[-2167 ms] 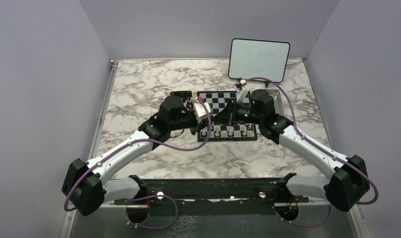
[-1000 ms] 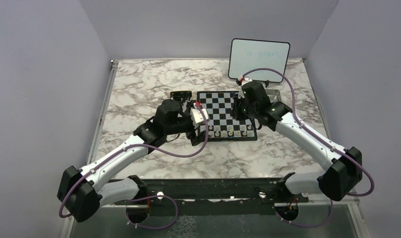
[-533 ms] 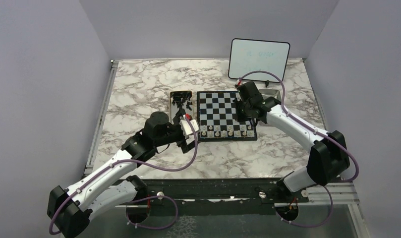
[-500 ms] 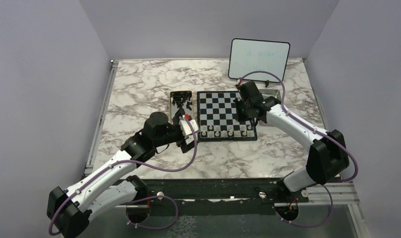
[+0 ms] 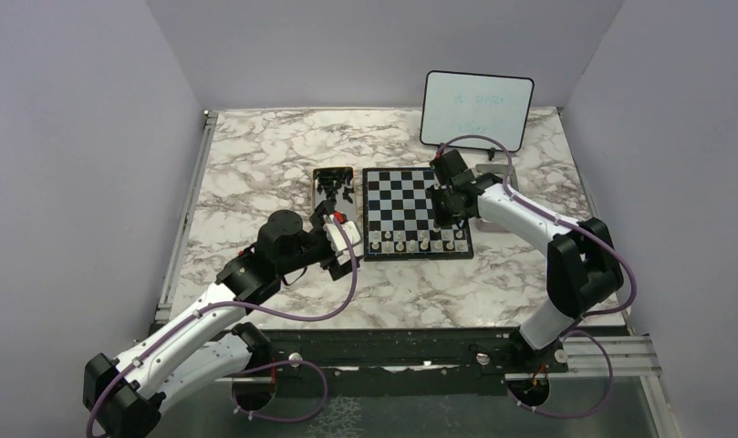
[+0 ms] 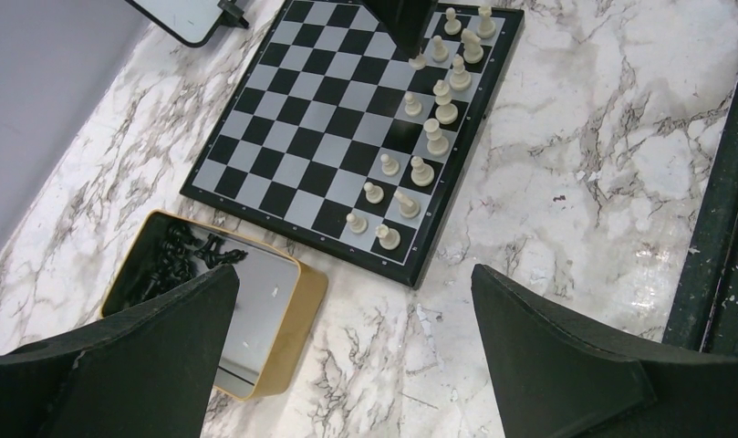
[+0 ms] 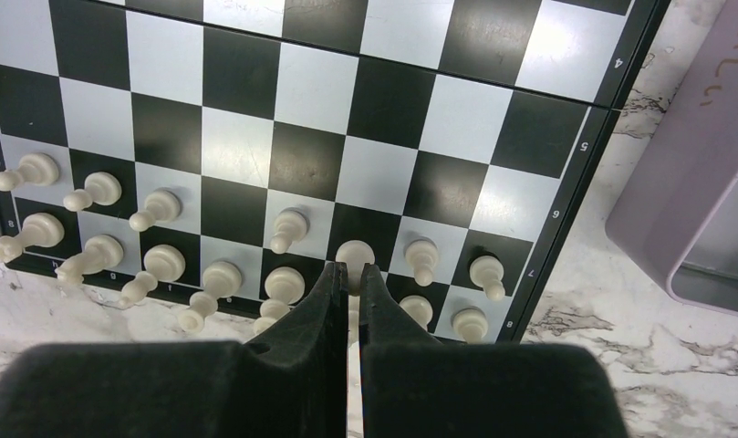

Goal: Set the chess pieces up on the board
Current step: Place the chess piece on the chessboard.

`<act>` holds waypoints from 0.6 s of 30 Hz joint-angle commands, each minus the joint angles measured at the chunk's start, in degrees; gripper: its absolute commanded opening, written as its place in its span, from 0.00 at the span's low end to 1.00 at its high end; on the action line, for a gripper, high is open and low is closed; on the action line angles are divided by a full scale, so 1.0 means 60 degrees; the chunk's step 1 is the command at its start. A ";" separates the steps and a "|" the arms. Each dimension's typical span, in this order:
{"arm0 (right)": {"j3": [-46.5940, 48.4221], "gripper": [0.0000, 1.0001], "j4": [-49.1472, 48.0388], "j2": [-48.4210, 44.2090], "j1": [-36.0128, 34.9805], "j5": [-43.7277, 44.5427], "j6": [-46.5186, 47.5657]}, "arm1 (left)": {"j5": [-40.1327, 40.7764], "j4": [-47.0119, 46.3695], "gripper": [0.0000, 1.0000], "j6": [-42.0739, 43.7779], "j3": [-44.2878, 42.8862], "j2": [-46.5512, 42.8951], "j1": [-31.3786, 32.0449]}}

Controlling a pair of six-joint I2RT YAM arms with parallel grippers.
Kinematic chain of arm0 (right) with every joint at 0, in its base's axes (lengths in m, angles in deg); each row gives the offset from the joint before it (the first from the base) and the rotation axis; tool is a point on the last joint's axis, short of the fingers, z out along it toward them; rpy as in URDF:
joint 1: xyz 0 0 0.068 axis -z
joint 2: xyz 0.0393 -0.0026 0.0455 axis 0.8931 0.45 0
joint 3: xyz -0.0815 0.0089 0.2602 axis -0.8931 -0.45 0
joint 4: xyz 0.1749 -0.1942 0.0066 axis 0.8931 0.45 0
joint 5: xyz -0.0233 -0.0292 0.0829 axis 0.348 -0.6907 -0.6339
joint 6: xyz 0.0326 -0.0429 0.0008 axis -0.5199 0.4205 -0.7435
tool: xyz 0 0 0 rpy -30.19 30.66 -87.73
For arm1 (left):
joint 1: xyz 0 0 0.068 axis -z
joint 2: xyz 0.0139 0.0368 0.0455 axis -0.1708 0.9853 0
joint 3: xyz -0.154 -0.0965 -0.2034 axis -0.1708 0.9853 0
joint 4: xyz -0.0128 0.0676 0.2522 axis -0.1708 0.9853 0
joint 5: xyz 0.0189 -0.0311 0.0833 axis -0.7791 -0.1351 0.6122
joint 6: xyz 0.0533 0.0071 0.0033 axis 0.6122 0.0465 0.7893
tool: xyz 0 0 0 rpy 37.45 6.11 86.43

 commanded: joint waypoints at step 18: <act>0.0422 0.08 0.0324 0.0760 0.0069 -0.0305 0.0076 | 0.0067 -0.0247 0.99 0.0119 0.0121 -0.0082 0.0016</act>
